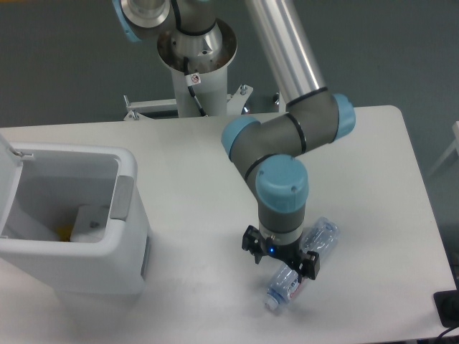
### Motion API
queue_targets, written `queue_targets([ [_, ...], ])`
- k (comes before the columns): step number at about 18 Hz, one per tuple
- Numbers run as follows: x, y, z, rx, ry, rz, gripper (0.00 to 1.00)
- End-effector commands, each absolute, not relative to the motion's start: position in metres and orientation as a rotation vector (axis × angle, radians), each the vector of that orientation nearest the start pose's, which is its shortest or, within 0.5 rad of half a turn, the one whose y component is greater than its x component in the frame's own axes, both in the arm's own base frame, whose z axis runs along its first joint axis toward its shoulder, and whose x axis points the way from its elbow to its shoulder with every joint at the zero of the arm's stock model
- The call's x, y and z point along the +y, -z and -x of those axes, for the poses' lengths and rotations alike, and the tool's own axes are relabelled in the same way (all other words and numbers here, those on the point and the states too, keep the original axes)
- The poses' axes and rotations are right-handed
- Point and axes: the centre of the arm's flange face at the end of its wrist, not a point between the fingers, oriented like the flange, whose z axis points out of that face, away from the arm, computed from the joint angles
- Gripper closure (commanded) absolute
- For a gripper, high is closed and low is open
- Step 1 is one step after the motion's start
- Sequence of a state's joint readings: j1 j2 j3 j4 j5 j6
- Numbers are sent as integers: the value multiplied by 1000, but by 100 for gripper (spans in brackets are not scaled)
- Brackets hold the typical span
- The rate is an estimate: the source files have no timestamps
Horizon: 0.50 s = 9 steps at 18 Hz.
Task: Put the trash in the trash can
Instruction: 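Move the open gripper down over the clear plastic bottle, then close the gripper on the bottle cap end and lift it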
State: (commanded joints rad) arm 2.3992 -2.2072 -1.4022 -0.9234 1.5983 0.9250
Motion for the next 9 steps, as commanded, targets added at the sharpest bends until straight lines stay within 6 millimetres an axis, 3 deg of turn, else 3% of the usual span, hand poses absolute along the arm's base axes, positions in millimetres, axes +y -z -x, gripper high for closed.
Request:
queue_targets([
  [9, 590, -226, 453, 149, -272, 3083, 0],
])
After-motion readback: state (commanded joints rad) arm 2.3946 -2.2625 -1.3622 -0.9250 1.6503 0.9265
